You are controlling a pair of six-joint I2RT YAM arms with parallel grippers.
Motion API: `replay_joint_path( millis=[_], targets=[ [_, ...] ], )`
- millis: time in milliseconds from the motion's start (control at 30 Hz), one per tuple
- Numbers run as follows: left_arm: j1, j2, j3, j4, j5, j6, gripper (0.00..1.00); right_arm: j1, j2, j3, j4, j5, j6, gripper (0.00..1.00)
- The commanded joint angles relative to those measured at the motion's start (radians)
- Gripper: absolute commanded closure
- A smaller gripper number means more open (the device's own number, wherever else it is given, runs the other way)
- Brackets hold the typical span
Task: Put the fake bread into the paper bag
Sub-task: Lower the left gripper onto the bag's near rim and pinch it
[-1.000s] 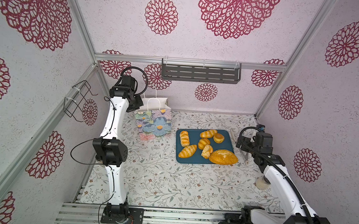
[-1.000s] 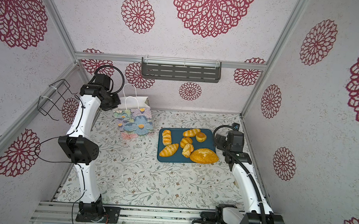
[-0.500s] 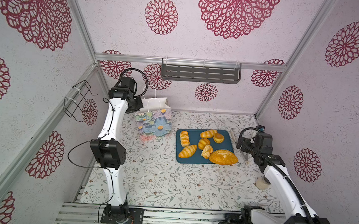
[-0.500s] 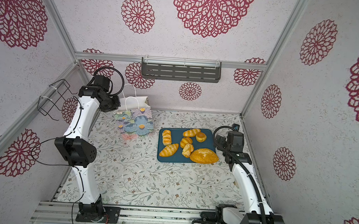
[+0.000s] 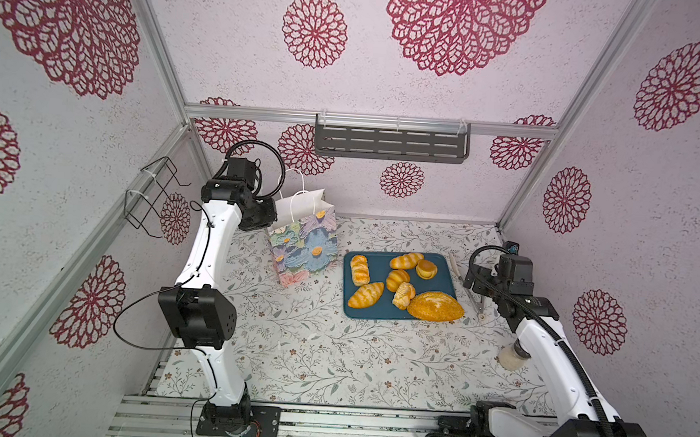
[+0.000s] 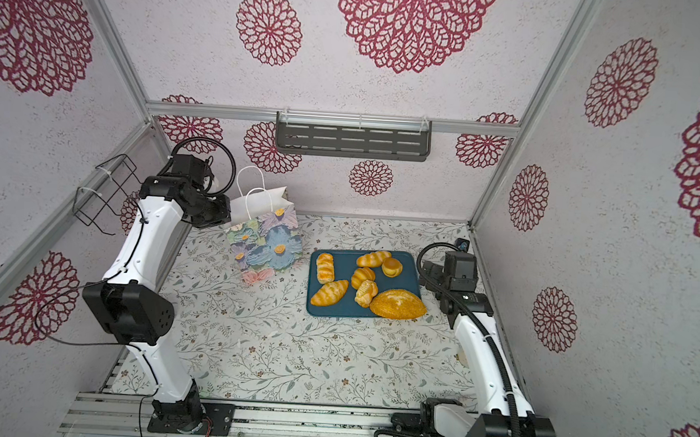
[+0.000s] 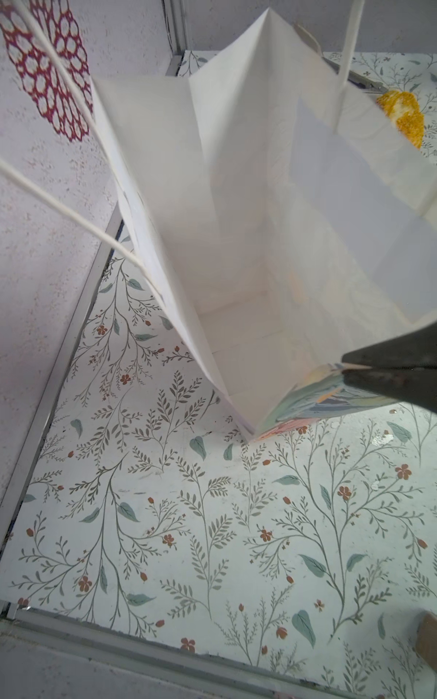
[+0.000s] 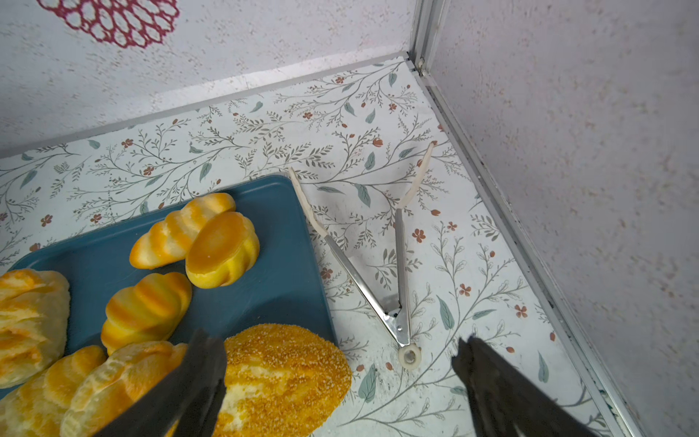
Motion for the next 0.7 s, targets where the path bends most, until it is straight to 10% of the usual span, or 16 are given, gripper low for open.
replay_joint_path(
  millis=[0, 667],
  targets=[
    [0.022, -0.074, -0.066, 0.066, 0.05, 0.043, 1.0, -0.003, 0.003, 0.045, 0.01, 0.001, -0.03, 0.01],
    [0.039, -0.241, -0.336, 0.183, 0.189, 0.1, 1.0, -0.006, 0.105, 0.096, -0.053, -0.006, -0.16, 0.01]
  ],
)
